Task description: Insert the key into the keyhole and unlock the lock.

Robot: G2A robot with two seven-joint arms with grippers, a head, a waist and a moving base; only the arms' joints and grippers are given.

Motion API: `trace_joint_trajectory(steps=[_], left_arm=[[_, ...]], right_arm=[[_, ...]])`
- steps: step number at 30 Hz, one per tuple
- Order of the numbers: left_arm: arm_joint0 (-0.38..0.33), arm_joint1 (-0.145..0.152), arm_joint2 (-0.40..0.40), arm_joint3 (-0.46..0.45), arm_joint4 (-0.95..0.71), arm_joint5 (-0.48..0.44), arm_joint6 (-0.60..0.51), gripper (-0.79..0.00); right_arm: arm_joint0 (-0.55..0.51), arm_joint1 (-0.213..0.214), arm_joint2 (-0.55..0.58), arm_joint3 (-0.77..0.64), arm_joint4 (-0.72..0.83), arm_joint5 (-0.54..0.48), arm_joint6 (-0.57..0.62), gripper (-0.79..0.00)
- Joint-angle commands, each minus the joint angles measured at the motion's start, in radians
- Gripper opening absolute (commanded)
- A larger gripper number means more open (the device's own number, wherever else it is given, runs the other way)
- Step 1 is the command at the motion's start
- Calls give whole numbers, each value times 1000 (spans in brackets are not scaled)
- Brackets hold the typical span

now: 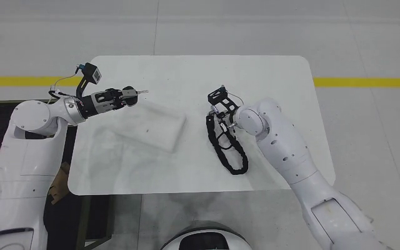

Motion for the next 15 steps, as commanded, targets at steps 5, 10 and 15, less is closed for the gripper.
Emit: trace_joint_trajectory(steps=[5,10,15], left_arm=[[0,0,0,0,0,0,0,-785],[0,0,0,0,0,0,0,-785],[0,0,0,0,0,0,0,-785]], right_arm=[[-44,2,107,-62,52,-57,-7,-785],[-145,28,271,-212,218,-167,56,-785],[-234,49,384,-310,411,-243,121,-785]])
